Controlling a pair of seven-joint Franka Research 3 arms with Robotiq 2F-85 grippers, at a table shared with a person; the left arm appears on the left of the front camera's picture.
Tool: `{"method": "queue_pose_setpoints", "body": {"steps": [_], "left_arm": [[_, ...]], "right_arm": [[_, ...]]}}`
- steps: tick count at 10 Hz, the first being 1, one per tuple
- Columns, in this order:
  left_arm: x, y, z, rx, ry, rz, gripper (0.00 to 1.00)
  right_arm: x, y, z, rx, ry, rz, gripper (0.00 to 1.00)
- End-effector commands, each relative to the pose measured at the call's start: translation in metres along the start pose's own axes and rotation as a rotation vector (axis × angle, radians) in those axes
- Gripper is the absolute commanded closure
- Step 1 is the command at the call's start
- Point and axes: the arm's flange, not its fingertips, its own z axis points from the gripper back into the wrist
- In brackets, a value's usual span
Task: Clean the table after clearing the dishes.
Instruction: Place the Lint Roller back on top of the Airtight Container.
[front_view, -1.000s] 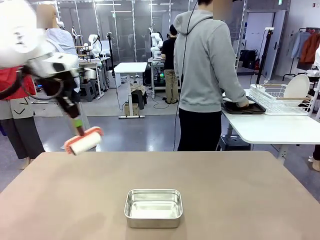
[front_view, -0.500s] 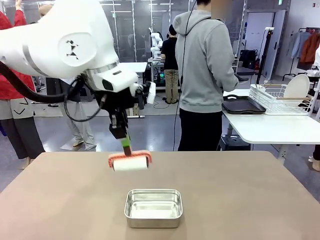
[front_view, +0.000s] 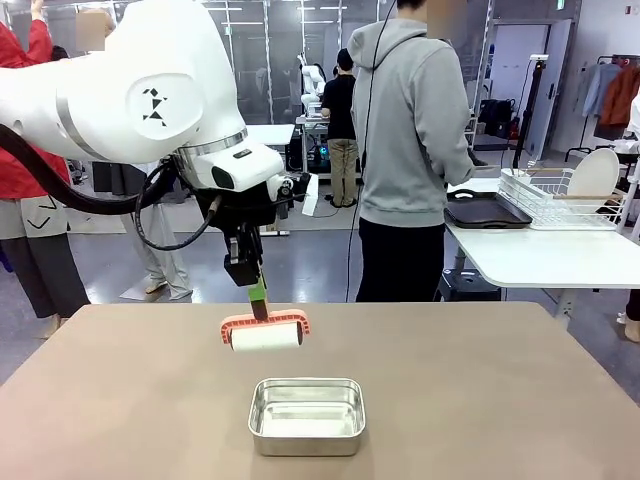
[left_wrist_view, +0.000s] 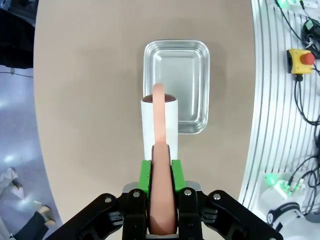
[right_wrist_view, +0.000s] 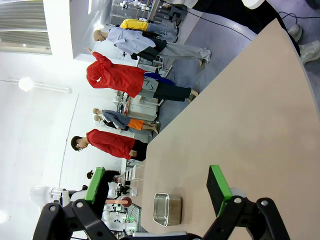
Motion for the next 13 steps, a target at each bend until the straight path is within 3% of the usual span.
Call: {"method": "queue_pose_setpoints", "body": {"steps": [1, 2, 4, 10, 13], "left_arm": [[0.002, -0.003, -0.002, -0.005, 0.002, -0.007, 0.8], [0.035, -0.007, -0.021, -0.004, 0.027, -0.12, 0.8], [0.06, 0.001, -0.05, -0.033, 0.069, -0.128, 0.8], [0.071, 0.037, -0.139, -0.131, 0.08, -0.022, 0.8], [0.067, 0.05, -0.176, -0.166, 0.14, 0.008, 0.8]], "right_arm": [[-0.001, 0.003, 0.002, -0.005, 0.014, 0.002, 0.0], [-0.001, 0.003, 0.002, -0.005, 0.014, 0.002, 0.0], [-0.001, 0.003, 0.002, -0.005, 0.014, 0.002, 0.0], [-0.001, 0.003, 0.002, -0.005, 0.014, 0.002, 0.0], [-0.001, 0.003, 0.002, -0.005, 0.014, 0.002, 0.0]]}}
